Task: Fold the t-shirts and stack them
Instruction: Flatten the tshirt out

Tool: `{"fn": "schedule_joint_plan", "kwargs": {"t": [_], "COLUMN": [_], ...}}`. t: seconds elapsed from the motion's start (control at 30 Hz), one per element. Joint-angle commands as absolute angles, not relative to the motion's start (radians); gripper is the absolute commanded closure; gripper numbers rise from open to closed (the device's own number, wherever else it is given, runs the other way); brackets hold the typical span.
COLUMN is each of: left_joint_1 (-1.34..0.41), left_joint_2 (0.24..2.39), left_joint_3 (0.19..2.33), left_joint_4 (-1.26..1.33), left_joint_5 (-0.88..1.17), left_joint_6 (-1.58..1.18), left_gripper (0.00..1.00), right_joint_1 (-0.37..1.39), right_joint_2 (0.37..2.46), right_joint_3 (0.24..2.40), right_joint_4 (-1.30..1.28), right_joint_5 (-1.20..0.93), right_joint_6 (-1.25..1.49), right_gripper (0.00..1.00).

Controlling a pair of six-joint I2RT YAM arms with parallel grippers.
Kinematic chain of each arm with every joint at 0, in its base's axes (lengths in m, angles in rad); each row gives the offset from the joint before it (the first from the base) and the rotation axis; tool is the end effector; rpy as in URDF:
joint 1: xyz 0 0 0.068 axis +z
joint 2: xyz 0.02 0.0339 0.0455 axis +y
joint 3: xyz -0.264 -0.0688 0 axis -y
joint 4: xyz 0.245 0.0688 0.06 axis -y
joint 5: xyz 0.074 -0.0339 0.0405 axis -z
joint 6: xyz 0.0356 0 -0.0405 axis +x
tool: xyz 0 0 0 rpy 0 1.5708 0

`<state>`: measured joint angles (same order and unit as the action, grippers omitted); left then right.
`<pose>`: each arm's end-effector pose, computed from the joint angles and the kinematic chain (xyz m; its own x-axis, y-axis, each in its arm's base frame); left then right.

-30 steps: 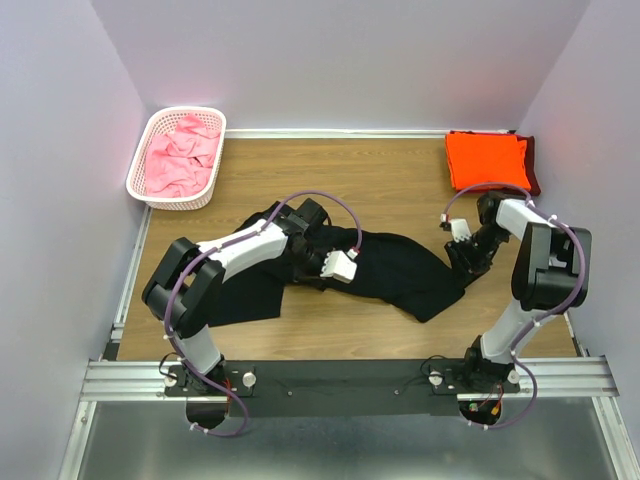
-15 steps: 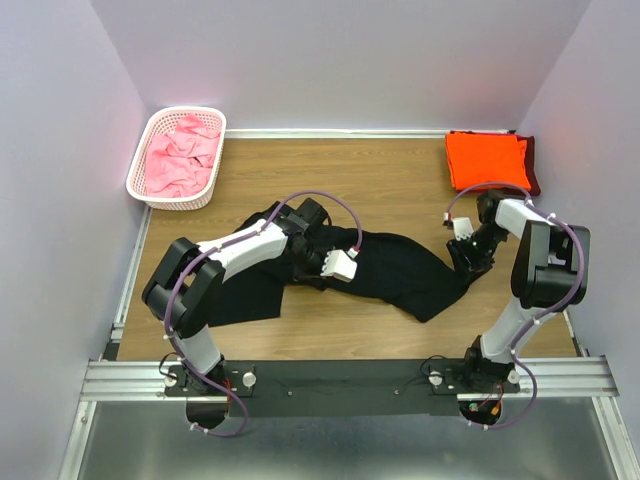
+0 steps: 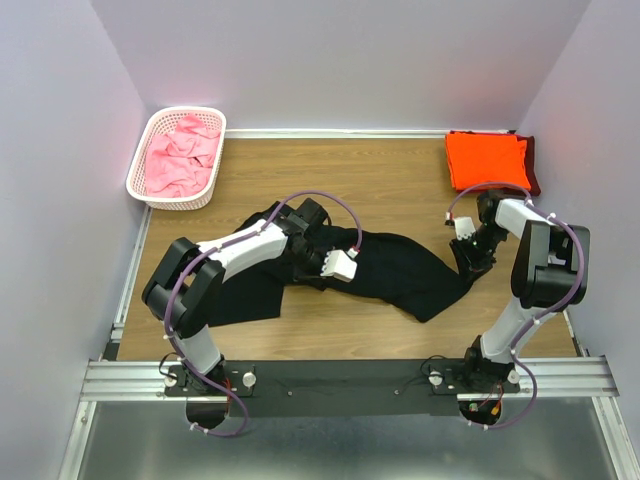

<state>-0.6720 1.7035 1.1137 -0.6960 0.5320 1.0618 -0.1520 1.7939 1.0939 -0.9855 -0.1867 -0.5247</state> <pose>0.2402 -0.2142 0.1883 0.2000 0.8025 -0.5621 0.9716 -0.2363 0.0083 0.2896 -0.0377 0.1507 -0.9349 -0.3548 0.0067 -0.3450 0.9132 0.2169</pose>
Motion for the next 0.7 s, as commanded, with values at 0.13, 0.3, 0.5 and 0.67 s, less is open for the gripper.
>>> {"fn": "schedule_joint_plan", "kwargs": {"t": [0.13,0.3,0.5,0.67], "left_joint_1": [-0.675,-0.650,-0.529,-0.373], "left_joint_2": [1.684,1.675,1.602,1.536], "left_joint_3": [1.094,1.112,1.164,1.293], "left_joint_4": [-0.684,-0.692,-0.722,-0.735], "left_joint_5": [0.522,0.535,0.561,0.586], "left_joint_6": [1.043,1.005,0.962,0.908], "left_gripper": [0.73,0.89,1.00,1.00], "right_joint_1": [-0.155,-0.155,-0.155,-0.155], "right_joint_2": [1.813,1.809,1.738,1.689], "right_joint_3": [1.083,1.117,1.170,1.288], "right_joint_4": [-0.982,-1.006,-1.032,-1.037], "right_joint_5": [-0.156,-0.164,-0.170,-0.193], "right_joint_6": [-0.531,-0.535,-0.568,-0.592], "right_gripper": [0.75,0.90,0.99,0.99]}}
